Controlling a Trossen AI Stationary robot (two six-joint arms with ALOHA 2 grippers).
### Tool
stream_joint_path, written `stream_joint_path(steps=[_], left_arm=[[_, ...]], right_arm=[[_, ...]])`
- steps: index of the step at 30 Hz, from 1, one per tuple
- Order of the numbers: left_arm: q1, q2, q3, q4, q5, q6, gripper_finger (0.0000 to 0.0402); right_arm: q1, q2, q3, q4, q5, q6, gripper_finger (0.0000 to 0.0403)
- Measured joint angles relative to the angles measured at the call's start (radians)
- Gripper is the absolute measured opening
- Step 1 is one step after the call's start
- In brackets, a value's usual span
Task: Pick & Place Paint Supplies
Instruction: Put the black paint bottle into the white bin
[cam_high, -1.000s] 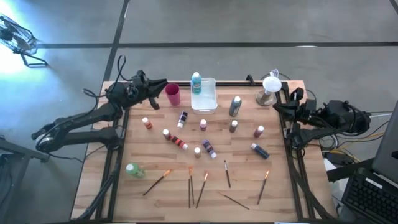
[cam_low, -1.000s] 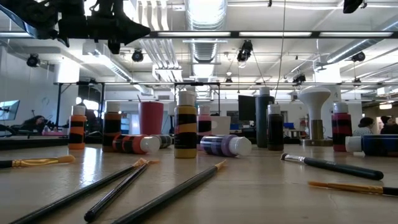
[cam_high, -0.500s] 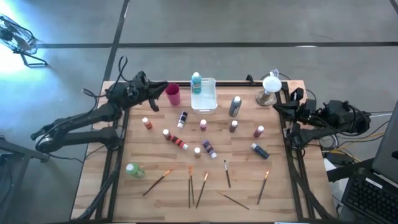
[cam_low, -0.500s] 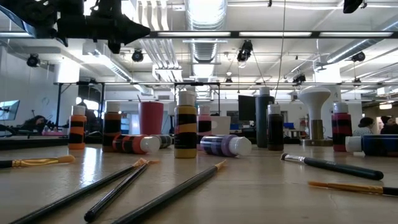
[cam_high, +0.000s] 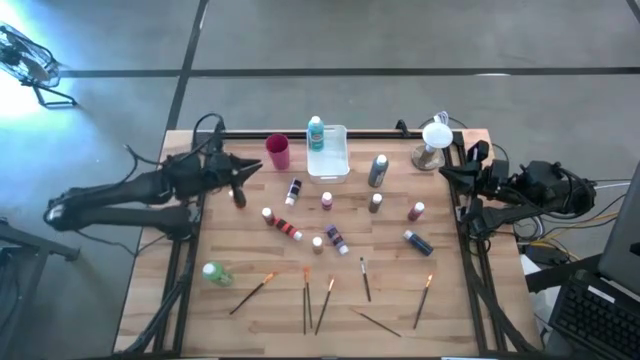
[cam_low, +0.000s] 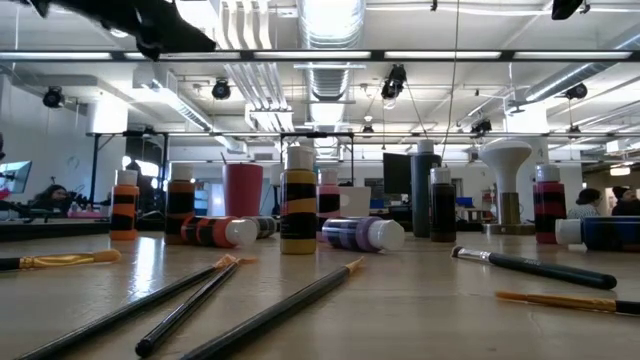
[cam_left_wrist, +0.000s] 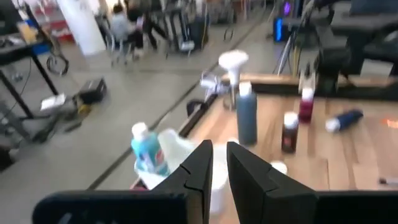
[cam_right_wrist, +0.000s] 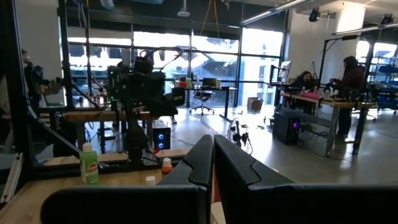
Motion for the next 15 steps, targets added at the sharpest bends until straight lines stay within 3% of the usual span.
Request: stream_joint_path(steps=[5, 15], left_arm=[[-0.158, 0.014, 0.130, -0.228, -0.152, -0.087, 0.0053], [-0.337, 0.163, 0.344, -0.598, -0.231, -0.298, 0.0051]], right_arm=[[0.000, 0.000, 0.000, -0.001, 0.000, 0.005, 0.0013], [0.000, 0.014, 0.000, -0.026, -0.001, 0.109, 0.0013]])
